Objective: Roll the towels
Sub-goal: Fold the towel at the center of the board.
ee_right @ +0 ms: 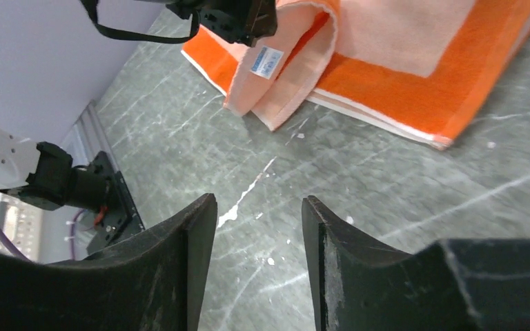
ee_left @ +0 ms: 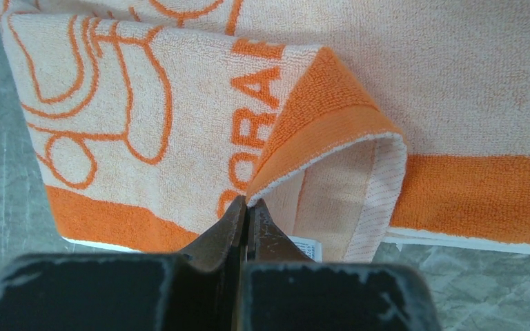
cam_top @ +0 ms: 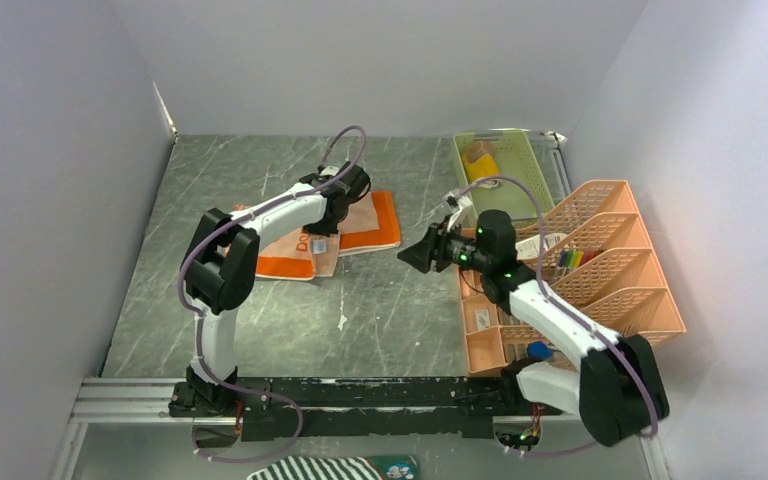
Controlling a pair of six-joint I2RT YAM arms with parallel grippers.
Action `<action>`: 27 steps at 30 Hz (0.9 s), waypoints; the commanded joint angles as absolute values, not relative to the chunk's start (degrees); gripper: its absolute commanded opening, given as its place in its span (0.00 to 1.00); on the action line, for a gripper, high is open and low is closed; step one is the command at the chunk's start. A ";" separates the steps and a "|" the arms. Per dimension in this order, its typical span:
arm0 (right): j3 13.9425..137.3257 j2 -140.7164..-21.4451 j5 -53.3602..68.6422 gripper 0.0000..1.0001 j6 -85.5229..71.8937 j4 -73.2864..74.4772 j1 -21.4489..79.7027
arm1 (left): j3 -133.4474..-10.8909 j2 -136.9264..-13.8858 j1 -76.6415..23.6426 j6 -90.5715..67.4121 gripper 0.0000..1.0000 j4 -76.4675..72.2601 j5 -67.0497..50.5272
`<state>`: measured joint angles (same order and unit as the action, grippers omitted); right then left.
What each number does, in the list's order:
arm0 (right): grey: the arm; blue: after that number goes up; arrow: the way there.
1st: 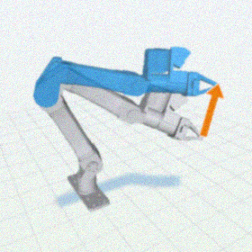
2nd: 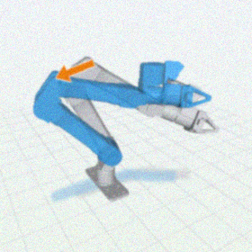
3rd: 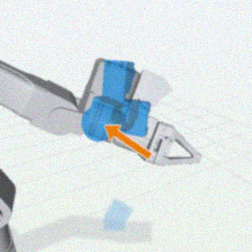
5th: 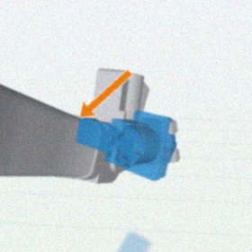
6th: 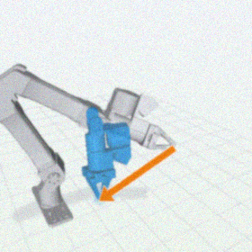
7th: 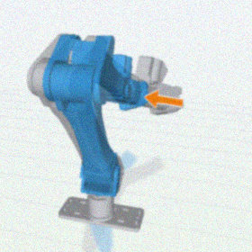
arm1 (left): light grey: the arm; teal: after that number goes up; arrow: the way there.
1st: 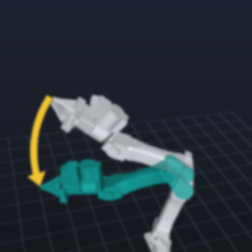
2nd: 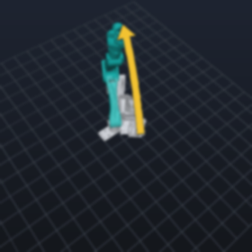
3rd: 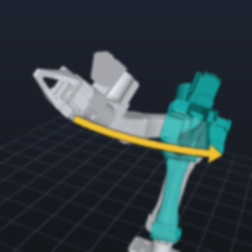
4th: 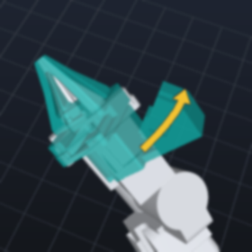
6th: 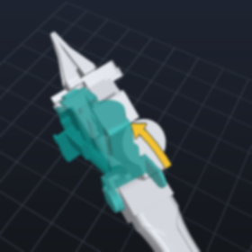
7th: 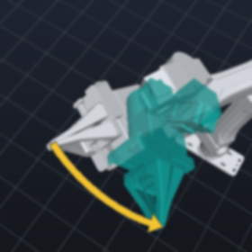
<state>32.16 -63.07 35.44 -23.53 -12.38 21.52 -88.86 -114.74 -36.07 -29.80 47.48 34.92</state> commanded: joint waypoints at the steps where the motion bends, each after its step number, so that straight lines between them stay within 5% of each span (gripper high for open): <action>1: 33.73 -73.39 37.25 0.47 -28.67 -26.97 25.19 | -89.83 -115.03 -35.95 -29.53 0.07 47.66 33.66; 4: 38.82 -83.47 34.82 0.41 -26.99 -30.52 31.14 | -90.41 -114.77 -35.97 -29.11 0.07 47.54 32.64; 11: 49.96 -103.89 37.23 0.01 -31.93 -41.50 35.26 | -91.56 -114.85 -35.94 -28.55 0.07 46.52 28.11; 27: 61.06 -121.85 39.02 0.00 -34.78 -45.02 36.86 | -91.14 -114.50 -34.99 -27.33 0.07 45.60 25.70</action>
